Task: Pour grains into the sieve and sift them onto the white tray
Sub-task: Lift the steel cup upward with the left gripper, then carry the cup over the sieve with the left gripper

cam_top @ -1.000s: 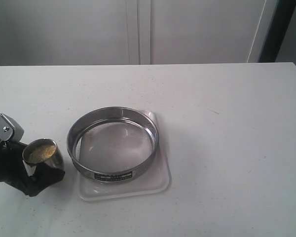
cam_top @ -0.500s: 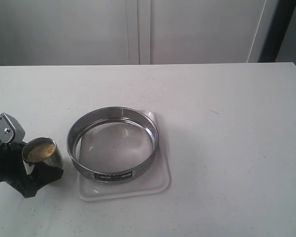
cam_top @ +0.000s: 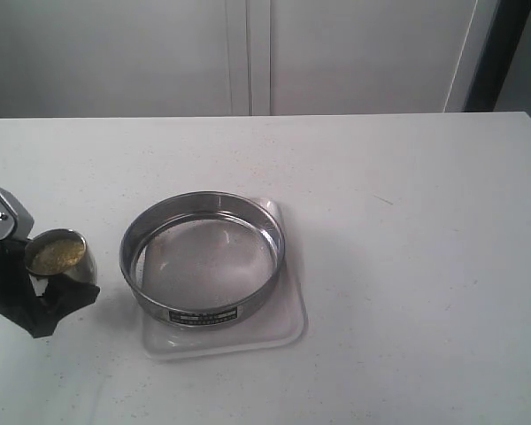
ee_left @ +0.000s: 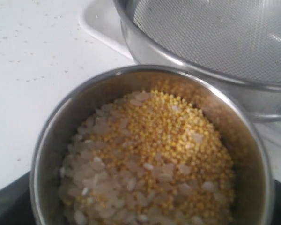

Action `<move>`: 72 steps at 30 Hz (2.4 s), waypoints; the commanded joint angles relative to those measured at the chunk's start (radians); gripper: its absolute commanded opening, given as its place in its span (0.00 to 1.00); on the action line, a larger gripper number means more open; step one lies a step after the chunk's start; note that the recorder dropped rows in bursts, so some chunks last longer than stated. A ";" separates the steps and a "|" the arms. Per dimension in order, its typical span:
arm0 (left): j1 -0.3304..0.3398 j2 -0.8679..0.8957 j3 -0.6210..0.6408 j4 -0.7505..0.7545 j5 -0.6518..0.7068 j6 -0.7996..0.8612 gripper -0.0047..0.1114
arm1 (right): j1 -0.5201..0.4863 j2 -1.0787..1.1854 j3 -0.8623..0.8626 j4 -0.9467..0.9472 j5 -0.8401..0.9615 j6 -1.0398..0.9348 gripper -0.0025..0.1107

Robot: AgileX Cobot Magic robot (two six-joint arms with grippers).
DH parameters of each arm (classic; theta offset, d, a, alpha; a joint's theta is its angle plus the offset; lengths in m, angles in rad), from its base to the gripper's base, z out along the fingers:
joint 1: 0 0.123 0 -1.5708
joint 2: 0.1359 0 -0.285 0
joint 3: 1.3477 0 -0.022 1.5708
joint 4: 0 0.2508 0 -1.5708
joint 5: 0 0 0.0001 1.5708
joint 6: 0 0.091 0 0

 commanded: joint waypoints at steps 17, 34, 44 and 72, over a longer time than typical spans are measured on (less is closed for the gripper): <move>-0.005 -0.339 0.005 0.061 0.122 -0.368 0.04 | 0.000 0.000 0.005 -0.009 -0.009 0.000 0.02; -0.215 -0.430 -0.143 0.449 0.495 -0.806 0.04 | 0.000 0.000 0.005 -0.009 -0.009 0.000 0.02; -0.357 -0.430 -0.197 0.449 0.634 -0.822 0.04 | 0.000 0.000 0.005 -0.009 -0.009 0.000 0.02; -0.588 -0.291 -0.310 0.449 0.719 -0.900 0.04 | 0.000 0.000 0.005 -0.007 -0.009 0.000 0.02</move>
